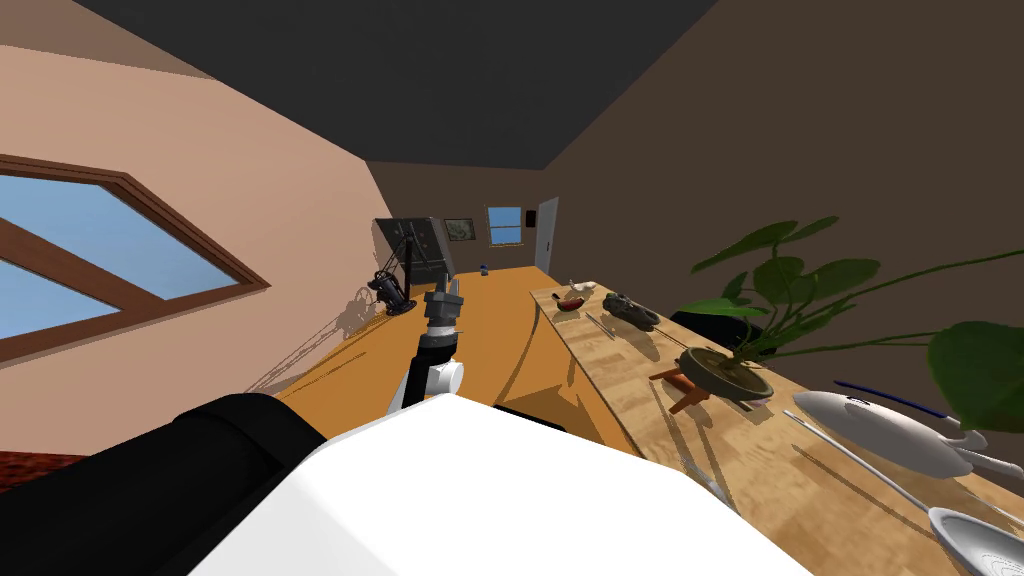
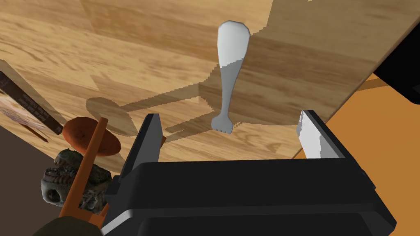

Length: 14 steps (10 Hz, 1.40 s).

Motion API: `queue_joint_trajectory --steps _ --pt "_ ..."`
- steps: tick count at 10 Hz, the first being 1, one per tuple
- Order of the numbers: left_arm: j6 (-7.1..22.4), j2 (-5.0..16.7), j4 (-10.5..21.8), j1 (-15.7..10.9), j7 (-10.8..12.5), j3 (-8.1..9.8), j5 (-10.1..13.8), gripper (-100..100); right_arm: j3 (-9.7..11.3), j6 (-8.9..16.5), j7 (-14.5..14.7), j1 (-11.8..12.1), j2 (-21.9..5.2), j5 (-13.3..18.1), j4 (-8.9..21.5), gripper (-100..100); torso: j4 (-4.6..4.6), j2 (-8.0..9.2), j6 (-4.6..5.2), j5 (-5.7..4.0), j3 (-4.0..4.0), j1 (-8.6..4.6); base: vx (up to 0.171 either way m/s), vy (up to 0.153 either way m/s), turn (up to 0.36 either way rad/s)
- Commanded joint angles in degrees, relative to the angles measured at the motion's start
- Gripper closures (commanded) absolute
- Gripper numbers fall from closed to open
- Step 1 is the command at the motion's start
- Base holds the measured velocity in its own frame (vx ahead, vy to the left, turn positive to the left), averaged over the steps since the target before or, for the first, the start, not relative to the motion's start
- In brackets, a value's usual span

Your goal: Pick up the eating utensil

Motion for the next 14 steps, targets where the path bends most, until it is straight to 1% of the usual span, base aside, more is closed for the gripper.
queue_joint_trajectory --steps 1,5,8,11,12,13,14 --pt "0.0 0.0 0.0 0.0 0.0 0.0 0.0 0 1.99 -0.64 -0.59 -0.87 0.03 -0.77 1.73 -100 0.0 0.0 0.0 0.0 0.0 0.0 0.136 -0.014 0.007" --pt "0.0 0.0 0.0 0.0 0.0 0.0 0.0 0 7.33 -1.82 -3.43 -2.46 -1.31 -2.47 5.16 -100 -0.03 -0.09 -0.01 0.03 -0.06 0.08 0.139 0.003 0.008" --pt "0.0 0.0 0.0 0.0 0.0 0.0 0.0 0 10.84 -2.5 -5.21 -3.49 -2.24 -3.48 7.41 -100 -0.01 -0.02 0.0 0.01 -0.02 0.01 0.117 -0.003 0.004" --pt "0.0 0.0 0.0 0.0 0.0 0.0 0.0 0 13.58 -2.97 -6.52 -4.25 -3.03 -4.17 9.13 -100 0.0 0.04 0.0 0.02 0.01 0.07 0.094 0.005 0.001" --pt "0.0 0.0 0.0 0.0 0.0 0.0 0.0 0 12.81 -2.93 -5.86 -3.94 -2.72 -4.1 8.79 -100 0.01 0.11 0.0 0.02 0.05 0.06 0.031 0.0 0.001" --pt "0.0 0.0 0.0 -0.01 0.0 0.0 0.0 0 12.92 -2.92 -6.01 -3.94 -2.76 -4.12 8.81 0 0.05 0.25 0.01 0.02 0.13 0.06 0.007 0.0 0.001" --pt "0.0 0.0 0.0 -0.01 0.0 0.0 0.0 0 12.82 -3.19 -3.13 -3.64 -2.12 -5.62 9.62 -100 0.07 0.36 0.01 0.02 0.2 0.06 0.06 -0.009 -0.1"
